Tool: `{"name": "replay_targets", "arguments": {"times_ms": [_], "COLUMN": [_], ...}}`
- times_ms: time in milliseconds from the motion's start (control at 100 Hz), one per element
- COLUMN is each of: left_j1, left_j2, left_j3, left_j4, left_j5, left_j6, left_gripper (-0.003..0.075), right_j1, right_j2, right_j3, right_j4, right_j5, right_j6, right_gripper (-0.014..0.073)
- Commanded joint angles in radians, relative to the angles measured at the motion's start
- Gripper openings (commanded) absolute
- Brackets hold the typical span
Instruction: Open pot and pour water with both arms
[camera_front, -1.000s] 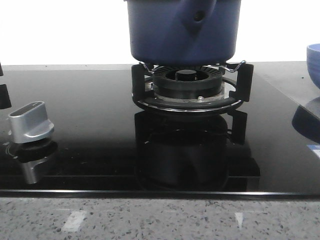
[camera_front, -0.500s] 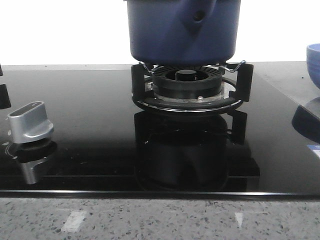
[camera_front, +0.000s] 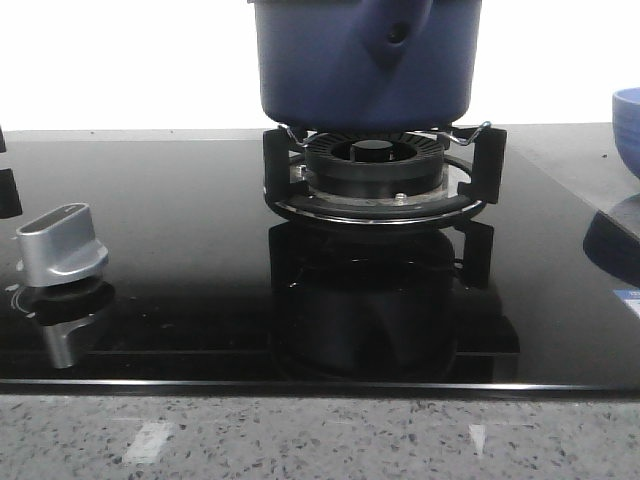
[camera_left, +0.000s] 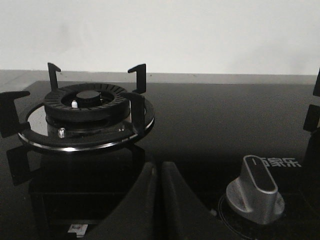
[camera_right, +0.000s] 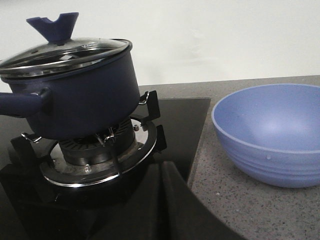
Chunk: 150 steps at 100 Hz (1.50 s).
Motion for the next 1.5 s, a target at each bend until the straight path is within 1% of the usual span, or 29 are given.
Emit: {"name": "replay_targets", "arguments": {"times_ms": [0, 970, 1070, 1110, 1130, 1160, 1200, 1210, 1220, 1230, 1240, 1250, 1260, 1270, 1280, 1290, 1300, 1310, 1320, 1330, 1340, 1350, 1370, 1380, 1390, 1420, 1490], "left_j1": [-0.015, -0.016, -0.016, -0.016, -0.016, -0.016, -0.016, -0.016, -0.016, -0.016, -0.016, -0.016, -0.016, -0.016, -0.016, -0.016, -0.016, -0.016, -0.016, -0.016, -0.016, -0.016, -0.016, -0.016, -0.016, -0.016, -0.016], "left_j2": [-0.027, -0.027, -0.027, -0.027, -0.027, -0.027, -0.027, -0.027, -0.027, -0.027, -0.027, -0.027, -0.027, -0.027, -0.027, -0.027, -0.027, -0.027, -0.027, -0.027, -0.027, -0.027, -0.027, -0.027, -0.027, -0.027, -0.027], "left_j3": [0.036, 0.034, 0.034, 0.034, 0.034, 0.034, 0.034, 0.034, 0.034, 0.034, 0.034, 0.034, 0.034, 0.034, 0.034, 0.034, 0.034, 0.034, 0.034, 0.034, 0.034, 0.034, 0.034, 0.034, 0.034, 0.034, 0.034], "left_j4": [-0.02, -0.03, -0.03, -0.03, -0.03, -0.03, -0.03, -0.03, -0.03, -0.03, -0.03, -0.03, -0.03, -0.03, -0.03, -0.03, -0.03, -0.03, -0.03, -0.03, -0.03, -0.03, -0.03, -0.03, -0.03, -0.03, -0.03], "left_j5": [-0.043, -0.043, -0.043, -0.043, -0.043, -0.043, -0.043, -0.043, -0.043, -0.043, -0.043, -0.043, -0.043, -0.043, -0.043, -0.043, -0.043, -0.043, -0.043, -0.043, -0.043, -0.043, -0.043, -0.043, -0.043, -0.043, -0.043], "left_j6": [-0.01, -0.01, -0.01, -0.01, -0.01, -0.01, -0.01, -0.01, -0.01, -0.01, -0.01, -0.01, -0.01, -0.01, -0.01, -0.01, -0.01, -0.01, -0.01, -0.01, -0.01, -0.01, -0.01, -0.01, -0.01, -0.01, -0.01], "left_gripper": [-0.002, -0.002, -0.002, -0.002, -0.002, -0.002, -0.002, -0.002, -0.002, -0.002, -0.002, -0.002, -0.002, -0.002, -0.002, -0.002, -0.002, -0.002, -0.002, -0.002, -0.002, -0.002, -0.002, -0.002, -0.002, -0.002, -0.002], "right_j1": [0.001, 0.001, 0.001, 0.001, 0.001, 0.001, 0.001, 0.001, 0.001, 0.001, 0.001, 0.001, 0.001, 0.001, 0.001, 0.001, 0.001, 0.001, 0.001, 0.001, 0.001, 0.001, 0.001, 0.001, 0.001, 0.001, 0.001], "right_j2": [0.006, 0.006, 0.006, 0.006, 0.006, 0.006, 0.006, 0.006, 0.006, 0.006, 0.006, 0.006, 0.006, 0.006, 0.006, 0.006, 0.006, 0.006, 0.006, 0.006, 0.006, 0.006, 0.006, 0.006, 0.006, 0.006, 0.001], "right_j3": [-0.026, -0.026, -0.026, -0.026, -0.026, -0.026, -0.026, -0.026, -0.026, -0.026, -0.026, -0.026, -0.026, -0.026, -0.026, -0.026, -0.026, -0.026, -0.026, -0.024, -0.024, -0.022, -0.018, -0.018, -0.014, -0.007, 0.019], "right_j4": [0.024, 0.024, 0.024, 0.005, -0.021, -0.072, -0.21, -0.271, -0.303, -0.337, -0.406, -0.442, -0.513, -0.549, -0.622, -0.658, -0.694, -0.764, -0.799, -0.864, -0.895, -0.954, -1.008, -1.058, -1.081, -1.178, -1.305], "right_j5": [-0.026, -0.031, -0.067, -0.074, -0.078, -0.089, -0.105, -0.11, -0.112, -0.114, -0.118, -0.118, -0.124, -0.124, -0.13, -0.131, -0.132, -0.137, -0.139, -0.144, -0.146, -0.152, -0.159, -0.166, -0.17, -0.191, -0.236], "right_j6": [-0.014, -0.014, -0.014, -0.008, 0.004, 0.068, 0.187, 0.248, 0.28, 0.347, 0.382, 0.453, 0.488, 0.524, 0.595, 0.63, 0.7, 0.734, 0.799, 0.83, 0.861, 0.917, 0.992, 1.014, 1.055, 1.125, 1.239], "right_gripper": [-0.0067, -0.0067, -0.0067, -0.0067, -0.0067, -0.0067, -0.0067, -0.0067, -0.0067, -0.0067, -0.0067, -0.0067, -0.0067, -0.0067, -0.0067, -0.0067, -0.0067, -0.0067, -0.0067, -0.0067, -0.0067, -0.0067, -0.0067, -0.0067, -0.0067, -0.0067, -0.0067]}}
